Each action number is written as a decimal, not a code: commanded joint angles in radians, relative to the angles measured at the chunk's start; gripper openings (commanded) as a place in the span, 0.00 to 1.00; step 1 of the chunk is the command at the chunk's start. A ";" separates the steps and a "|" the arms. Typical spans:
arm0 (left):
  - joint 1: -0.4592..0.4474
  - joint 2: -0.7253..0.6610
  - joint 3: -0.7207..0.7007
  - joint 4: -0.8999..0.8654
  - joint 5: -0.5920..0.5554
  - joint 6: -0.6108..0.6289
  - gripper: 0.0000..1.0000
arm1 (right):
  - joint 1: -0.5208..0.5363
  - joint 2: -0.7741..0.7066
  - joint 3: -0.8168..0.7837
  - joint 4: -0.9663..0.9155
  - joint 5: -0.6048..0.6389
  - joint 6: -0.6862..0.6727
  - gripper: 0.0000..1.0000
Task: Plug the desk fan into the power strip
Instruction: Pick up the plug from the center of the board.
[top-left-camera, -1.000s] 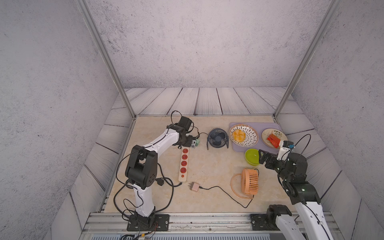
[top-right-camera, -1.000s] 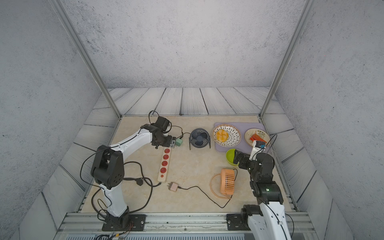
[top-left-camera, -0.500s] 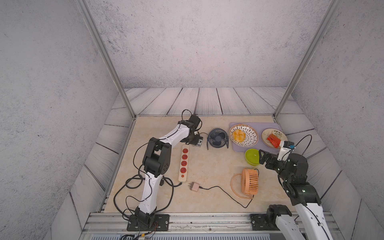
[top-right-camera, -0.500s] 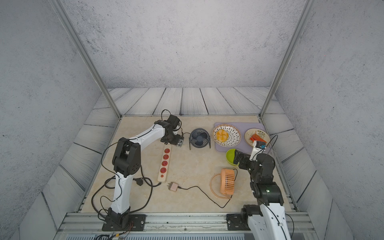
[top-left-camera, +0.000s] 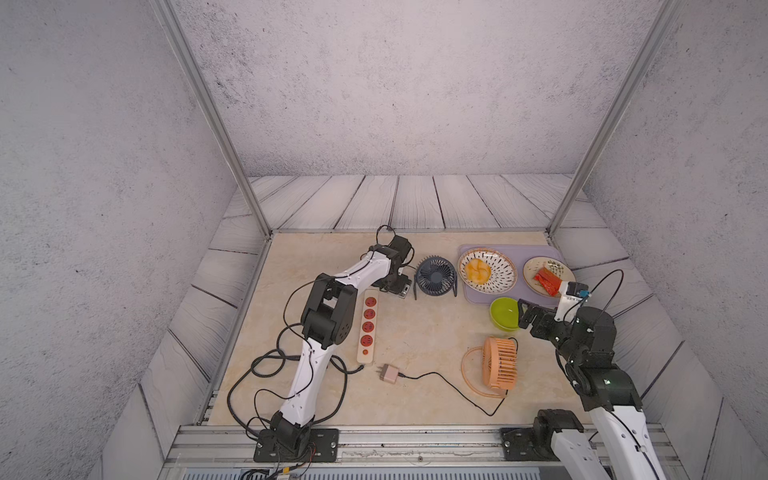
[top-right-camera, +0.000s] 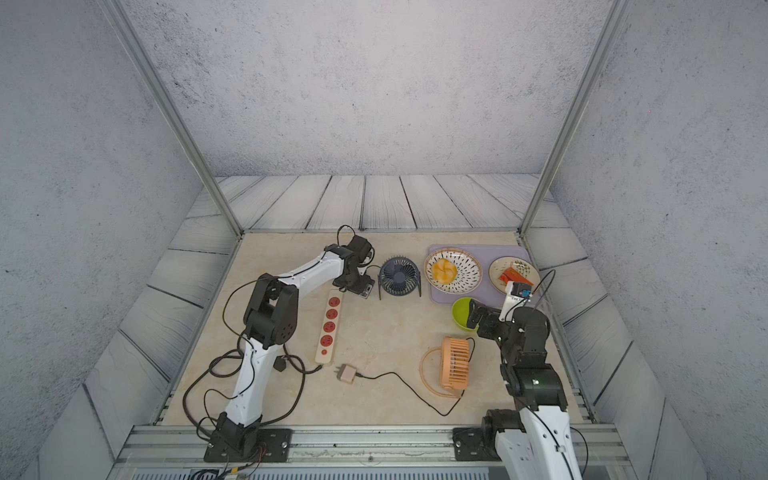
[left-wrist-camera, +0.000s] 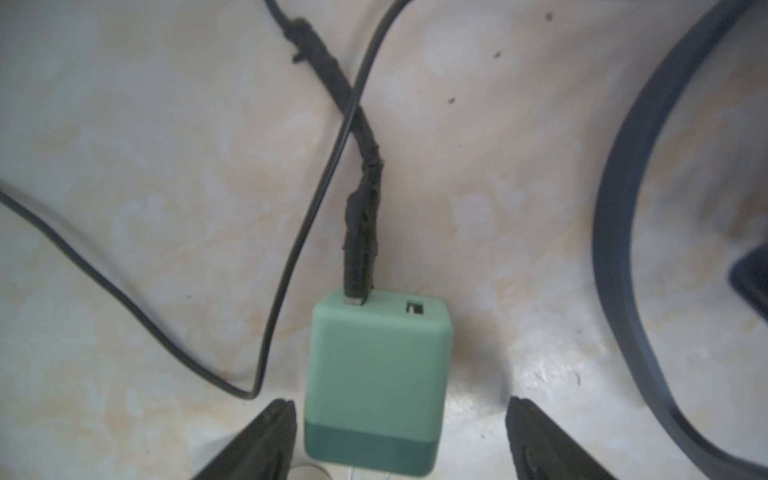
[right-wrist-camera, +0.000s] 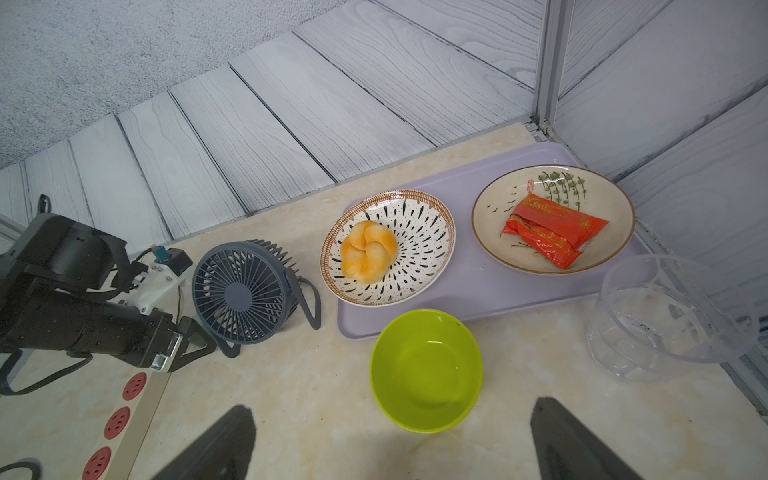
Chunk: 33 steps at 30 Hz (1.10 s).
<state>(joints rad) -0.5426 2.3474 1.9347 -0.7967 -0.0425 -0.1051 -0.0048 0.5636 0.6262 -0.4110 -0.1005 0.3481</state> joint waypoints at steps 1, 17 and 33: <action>0.004 0.037 0.042 -0.009 -0.020 0.018 0.78 | 0.001 0.004 -0.001 -0.012 0.005 0.001 0.99; 0.007 0.020 0.033 -0.006 -0.049 0.059 0.44 | 0.001 0.012 -0.006 -0.004 -0.003 0.009 0.99; 0.015 -0.215 -0.051 0.038 -0.072 0.132 0.39 | 0.001 0.031 0.019 -0.015 -0.024 0.047 0.99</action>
<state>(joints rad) -0.5339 2.2200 1.9041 -0.7753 -0.1055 -0.0048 -0.0048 0.5850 0.6254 -0.4099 -0.1200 0.3683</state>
